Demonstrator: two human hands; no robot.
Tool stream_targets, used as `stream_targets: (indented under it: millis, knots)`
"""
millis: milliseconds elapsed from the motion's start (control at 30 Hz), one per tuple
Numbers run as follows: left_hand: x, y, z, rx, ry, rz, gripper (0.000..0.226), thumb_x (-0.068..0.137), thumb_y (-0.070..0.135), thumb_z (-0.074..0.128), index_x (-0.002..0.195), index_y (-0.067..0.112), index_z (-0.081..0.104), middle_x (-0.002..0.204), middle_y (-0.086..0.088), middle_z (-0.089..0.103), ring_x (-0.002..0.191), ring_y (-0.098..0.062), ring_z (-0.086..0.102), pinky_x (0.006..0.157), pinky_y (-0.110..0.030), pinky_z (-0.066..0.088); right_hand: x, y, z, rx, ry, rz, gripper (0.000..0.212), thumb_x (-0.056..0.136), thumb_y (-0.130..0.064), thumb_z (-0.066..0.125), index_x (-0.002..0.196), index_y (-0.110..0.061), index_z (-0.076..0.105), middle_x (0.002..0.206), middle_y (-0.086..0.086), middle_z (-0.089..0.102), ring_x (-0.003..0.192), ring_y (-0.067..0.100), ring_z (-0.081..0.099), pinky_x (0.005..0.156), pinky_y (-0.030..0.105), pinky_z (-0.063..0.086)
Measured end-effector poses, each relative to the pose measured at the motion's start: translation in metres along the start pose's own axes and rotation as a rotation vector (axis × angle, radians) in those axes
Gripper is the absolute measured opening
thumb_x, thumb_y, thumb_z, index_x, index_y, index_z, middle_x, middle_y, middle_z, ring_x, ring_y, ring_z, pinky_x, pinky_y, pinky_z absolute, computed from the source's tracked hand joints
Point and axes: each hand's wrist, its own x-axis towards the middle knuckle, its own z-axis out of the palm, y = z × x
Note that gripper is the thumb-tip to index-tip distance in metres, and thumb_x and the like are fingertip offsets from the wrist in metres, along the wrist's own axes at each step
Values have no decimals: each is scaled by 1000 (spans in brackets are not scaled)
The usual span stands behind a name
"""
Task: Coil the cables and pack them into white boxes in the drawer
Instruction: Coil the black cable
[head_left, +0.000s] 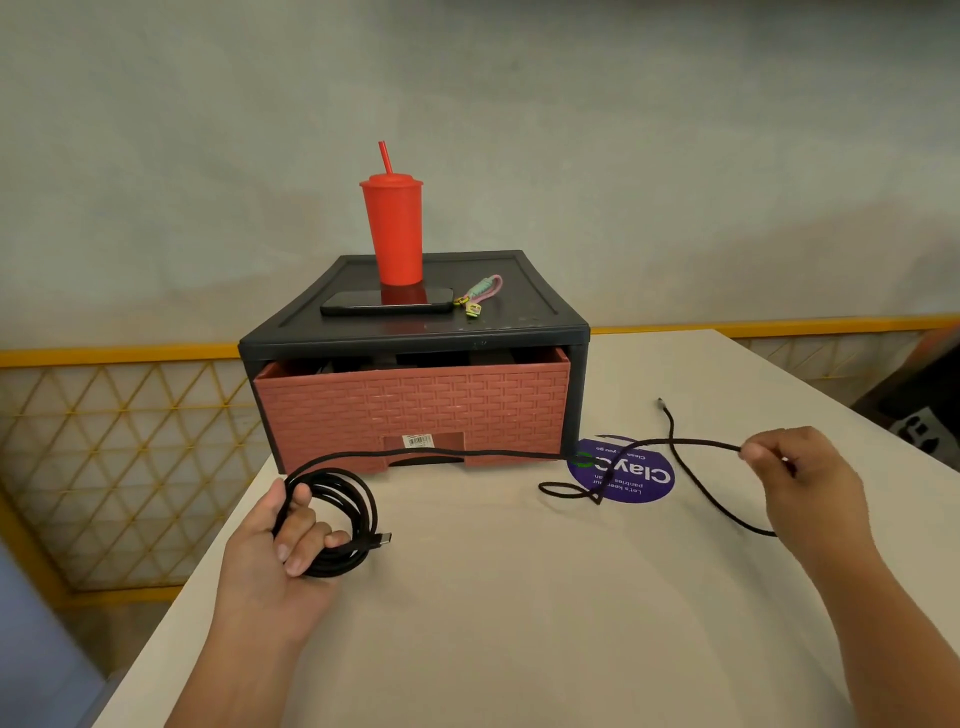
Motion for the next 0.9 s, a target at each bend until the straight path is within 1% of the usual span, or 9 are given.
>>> stream_targets:
  millis: [67, 167, 300, 400, 567, 633, 700, 800, 900]
  knots:
    - [1, 0, -1, -9, -16, 8, 34, 46, 33, 80, 65, 17, 56, 31, 6, 25, 25, -10, 25, 39, -13, 39, 1, 7, 1, -103, 74, -50, 16, 92, -5, 52, 82, -3, 64, 89, 3, 51, 91, 26, 46, 78, 29, 29]
    - [2, 3, -4, -50, -54, 4, 58, 12, 32, 93, 58, 17, 61, 32, 6, 26, 26, -10, 25, 40, -14, 40, 1, 7, 4, -103, 85, -96, 23, 93, -4, 48, 74, -7, 59, 86, 3, 51, 92, 25, 43, 79, 30, 29]
    - [2, 3, -3, -63, -90, -3, 62, 8, 31, 94, 58, 17, 61, 31, 5, 26, 25, -10, 26, 40, -14, 40, -3, -5, 2, 128, 33, -6, 31, 97, -8, 42, 67, -8, 52, 74, 3, 50, 71, 19, 41, 64, 27, 32]
    - [1, 0, -2, -57, -98, -24, 61, 7, 30, 94, 57, 17, 61, 31, 5, 26, 25, -10, 25, 39, -14, 40, -4, -6, -1, 282, -3, 112, 36, 99, -19, 38, 68, -3, 48, 63, 3, 39, 57, 19, 29, 53, 27, 24]
    - [2, -2, -3, -49, -89, -38, 61, 8, 30, 94, 58, 17, 62, 31, 5, 26, 24, -10, 25, 39, -15, 40, -3, -5, 2, 378, 17, 162, 36, 99, -21, 39, 73, -4, 58, 74, 5, 49, 72, 17, 42, 74, 29, 33]
    - [0, -2, -1, -31, -68, -38, 58, 12, 31, 93, 58, 17, 62, 31, 5, 26, 24, -10, 25, 39, -14, 40, -3, -4, 4, 274, 8, 93, 25, 97, -18, 43, 87, -9, 64, 84, 6, 55, 81, 19, 46, 73, 29, 35]
    - [-1, -3, 2, -3, -29, -36, 42, 34, 32, 87, 62, 17, 59, 31, 5, 25, 24, -10, 24, 39, -14, 39, -2, 0, 8, 102, -10, -17, 16, 95, -14, 48, 93, -14, 64, 90, 2, 59, 85, 20, 50, 75, 29, 34]
    - [-2, -4, 3, -2, 11, -22, 17, 67, 32, 59, 68, 17, 52, 30, 6, 23, 24, -10, 23, 38, -12, 37, 2, 14, 17, -178, -90, -132, 17, 92, -10, 53, 78, -18, 57, 77, 2, 58, 78, 26, 51, 68, 31, 34]
    - [-2, -5, 3, 8, 28, -23, 16, 66, 30, 65, 64, 17, 55, 31, 6, 23, 24, -10, 23, 38, -13, 37, 2, 29, 29, -340, -66, -260, 21, 86, 2, 58, 69, -11, 61, 71, 5, 56, 68, 28, 46, 64, 32, 32]
